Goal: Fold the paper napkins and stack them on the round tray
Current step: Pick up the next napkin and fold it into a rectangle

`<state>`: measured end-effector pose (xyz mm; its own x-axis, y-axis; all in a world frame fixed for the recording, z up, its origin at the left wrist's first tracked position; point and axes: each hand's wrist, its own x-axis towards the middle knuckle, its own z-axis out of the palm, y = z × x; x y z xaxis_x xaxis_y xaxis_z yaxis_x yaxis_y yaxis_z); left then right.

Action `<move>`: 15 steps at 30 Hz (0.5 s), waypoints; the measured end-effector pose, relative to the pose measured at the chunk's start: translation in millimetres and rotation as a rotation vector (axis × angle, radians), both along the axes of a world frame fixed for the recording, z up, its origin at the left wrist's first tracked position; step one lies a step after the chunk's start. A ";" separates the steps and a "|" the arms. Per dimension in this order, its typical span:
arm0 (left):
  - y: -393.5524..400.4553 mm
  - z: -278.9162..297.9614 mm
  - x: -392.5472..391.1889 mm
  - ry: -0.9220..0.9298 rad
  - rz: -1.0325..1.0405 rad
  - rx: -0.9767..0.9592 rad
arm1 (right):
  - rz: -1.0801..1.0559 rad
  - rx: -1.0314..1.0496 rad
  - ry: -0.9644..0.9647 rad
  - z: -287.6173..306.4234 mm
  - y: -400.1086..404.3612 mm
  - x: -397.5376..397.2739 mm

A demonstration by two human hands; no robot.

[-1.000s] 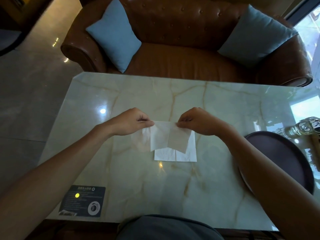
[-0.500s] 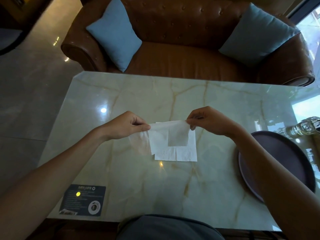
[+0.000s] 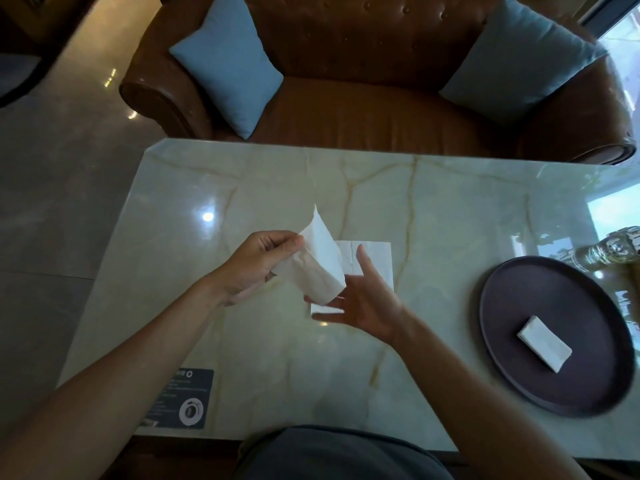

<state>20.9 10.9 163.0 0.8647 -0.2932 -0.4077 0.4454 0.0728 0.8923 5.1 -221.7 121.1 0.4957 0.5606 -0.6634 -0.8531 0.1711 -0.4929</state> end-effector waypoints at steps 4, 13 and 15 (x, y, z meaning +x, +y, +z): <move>3.1 -8.7 -10.3 0.045 -0.022 0.004 | -0.308 -0.010 -0.086 11.2 11.4 19.4; -3.0 -9.3 -6.8 0.135 -0.121 -0.032 | -0.158 -0.344 -0.518 35.3 -7.5 33.4; -12.8 -8.9 -3.1 0.075 -0.079 0.039 | -0.141 -0.369 -0.543 37.9 -9.6 33.6</move>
<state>17.9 -1.9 154.1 0.8062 -0.3420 -0.4828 0.5139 0.0001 0.8579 38.7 -231.3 159.0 0.8649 0.2508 -0.4347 -0.4492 0.0007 -0.8934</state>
